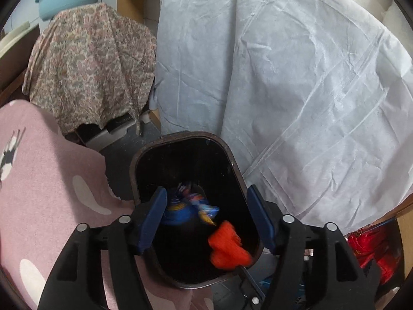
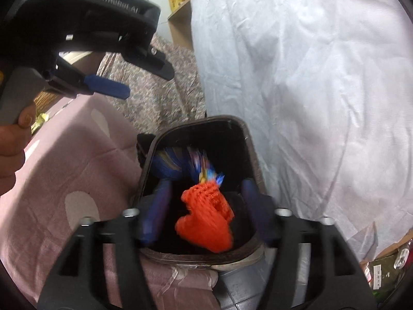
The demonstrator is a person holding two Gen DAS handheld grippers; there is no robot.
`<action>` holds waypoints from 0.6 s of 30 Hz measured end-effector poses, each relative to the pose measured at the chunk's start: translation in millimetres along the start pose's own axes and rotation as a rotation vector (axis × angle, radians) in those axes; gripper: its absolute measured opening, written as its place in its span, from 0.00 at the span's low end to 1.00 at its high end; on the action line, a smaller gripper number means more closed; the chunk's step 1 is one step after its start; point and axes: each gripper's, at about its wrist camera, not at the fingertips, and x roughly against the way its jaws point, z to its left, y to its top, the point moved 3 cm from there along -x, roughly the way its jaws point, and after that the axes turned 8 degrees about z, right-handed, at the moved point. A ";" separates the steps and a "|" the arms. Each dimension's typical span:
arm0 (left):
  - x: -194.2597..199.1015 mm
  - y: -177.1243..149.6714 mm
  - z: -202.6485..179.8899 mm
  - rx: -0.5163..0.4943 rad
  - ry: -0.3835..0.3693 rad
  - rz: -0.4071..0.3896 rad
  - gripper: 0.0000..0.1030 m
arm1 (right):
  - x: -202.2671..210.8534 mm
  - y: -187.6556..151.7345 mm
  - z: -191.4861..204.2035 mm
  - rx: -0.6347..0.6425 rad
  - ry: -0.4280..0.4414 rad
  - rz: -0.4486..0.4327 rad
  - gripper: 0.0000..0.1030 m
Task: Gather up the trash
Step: 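Open both tools to drop the wrapper and net into the bin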
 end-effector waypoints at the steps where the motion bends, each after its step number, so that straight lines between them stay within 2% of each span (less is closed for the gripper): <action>1: 3.3 -0.1 -0.4 -0.002 0.004 -0.014 0.66 | 1.0 -0.5 -0.1 -0.001 0.002 0.001 0.64; 6: 25.5 -5.1 -0.6 0.006 -0.029 -0.060 0.72 | 12.4 -3.6 0.4 -0.009 0.002 -0.012 0.69; 12: 71.6 -28.5 2.3 -0.014 -0.065 -0.152 0.77 | 44.9 -10.1 14.6 0.020 0.019 -0.044 0.75; 18: 133.2 -68.4 13.5 -0.071 -0.035 -0.266 0.85 | 72.1 -15.9 36.2 0.058 0.043 -0.064 0.78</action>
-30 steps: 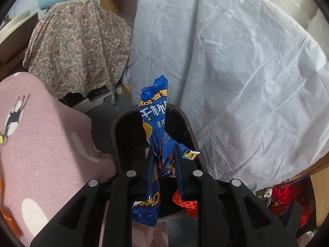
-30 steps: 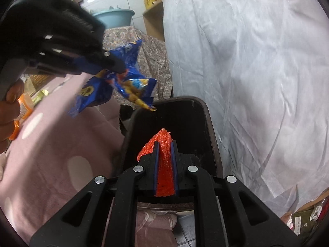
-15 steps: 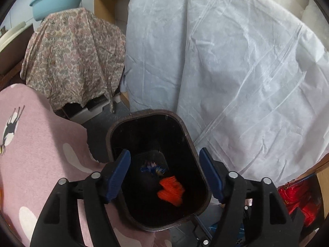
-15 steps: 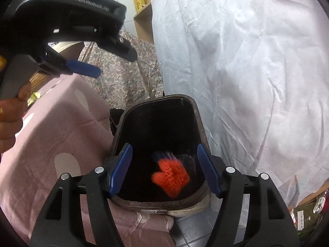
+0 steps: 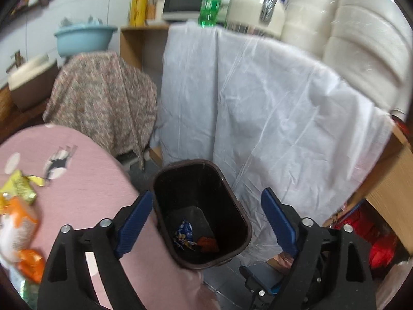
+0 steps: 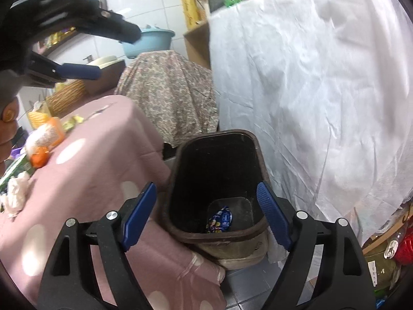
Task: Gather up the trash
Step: 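Open both tools to drop the wrapper and net into the bin, then move both tools back to the table and grasp the white tissue with the right tool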
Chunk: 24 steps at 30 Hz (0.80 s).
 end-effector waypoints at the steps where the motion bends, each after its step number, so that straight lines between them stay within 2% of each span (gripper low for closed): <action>1: 10.7 -5.7 1.3 -0.009 0.003 -0.016 0.87 | 4.0 -0.6 5.3 0.006 0.009 -0.002 0.78; 10: 97.9 -58.1 36.0 -0.034 0.081 -0.123 0.92 | 52.1 -2.1 85.8 0.117 0.125 -0.041 0.79; 14: 129.1 -84.8 63.4 0.010 0.125 -0.147 0.94 | 66.8 -1.8 114.7 0.160 0.167 -0.051 0.80; 24: 180.1 -155.2 150.2 0.195 0.283 -0.132 0.94 | 83.6 -8.5 193.4 0.263 0.289 -0.034 0.80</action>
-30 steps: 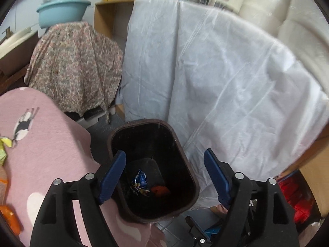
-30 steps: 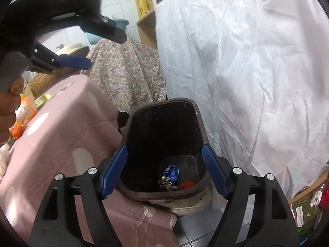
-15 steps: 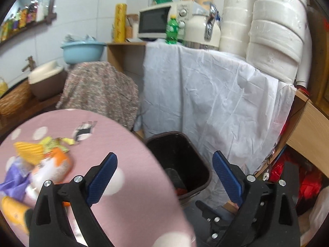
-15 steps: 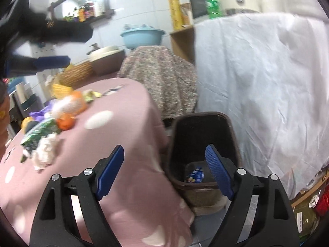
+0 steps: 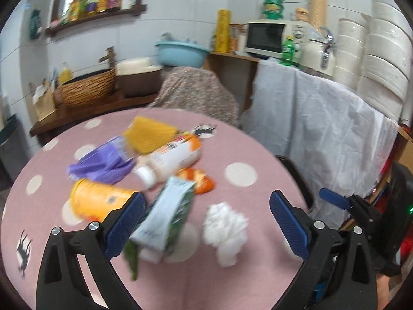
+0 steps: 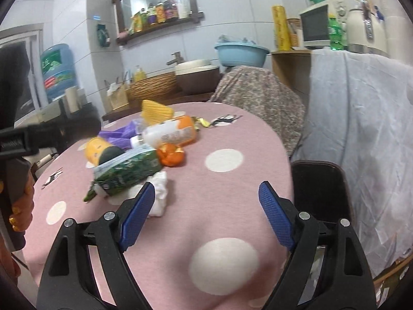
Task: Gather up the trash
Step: 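Move both tools back to the table and grasp the white tissue with the right tool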
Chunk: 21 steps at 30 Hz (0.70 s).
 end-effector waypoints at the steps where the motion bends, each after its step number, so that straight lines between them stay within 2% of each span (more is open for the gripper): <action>1: 1.7 -4.4 9.3 0.019 0.015 0.005 0.94 | -1.9 0.5 7.5 0.008 0.010 0.006 0.80; 10: 9.9 -47.9 79.1 0.124 0.149 0.065 0.94 | -16.8 -3.7 56.6 0.058 0.071 0.069 0.80; 15: 6.7 -68.6 94.0 0.143 0.186 0.102 0.93 | -33.5 -7.9 71.9 0.077 0.054 0.127 0.80; 18: 1.5 -76.9 96.9 0.129 0.208 0.130 0.88 | -45.0 -9.3 79.5 0.091 0.044 0.171 0.80; 21: -4.9 -81.8 100.6 0.137 0.193 0.157 0.85 | -57.5 -9.6 82.2 0.105 0.015 0.211 0.80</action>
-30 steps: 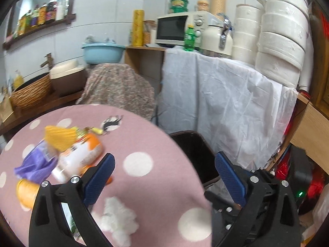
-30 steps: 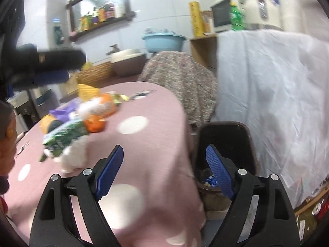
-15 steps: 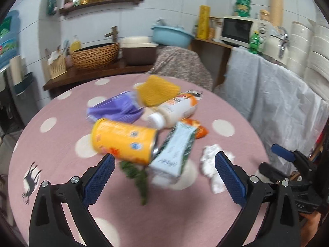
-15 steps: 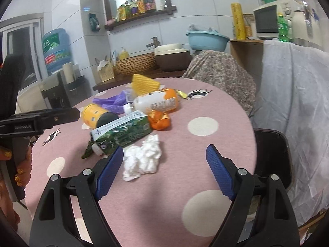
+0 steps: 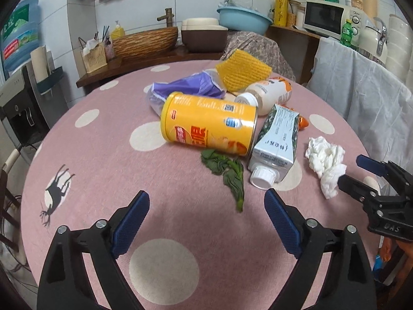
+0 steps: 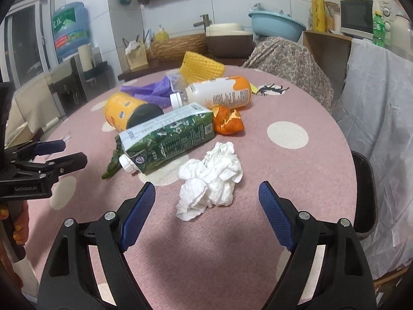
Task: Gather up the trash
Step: 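Move both tools back to the table and grasp the white tissue with the right tool, then grasp the green leaf with the left tool while the right tool holds the tissue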
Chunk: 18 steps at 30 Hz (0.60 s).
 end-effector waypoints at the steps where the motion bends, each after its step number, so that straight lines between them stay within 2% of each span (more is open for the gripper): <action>1: -1.5 -0.6 -0.1 0.001 -0.004 0.004 0.84 | -3.6 1.1 0.5 0.000 -0.011 0.009 0.79; 7: -9.6 0.3 -5.2 -0.009 -0.008 0.029 0.77 | -26.0 10.0 2.5 0.017 -0.046 0.072 0.56; 12: -20.1 5.0 -11.7 -0.025 -0.022 0.056 0.75 | -37.3 13.4 3.4 0.031 -0.048 0.101 0.46; 18: -30.9 8.1 -20.4 -0.068 0.007 0.089 0.65 | -33.0 15.0 1.7 0.040 -0.041 0.092 0.36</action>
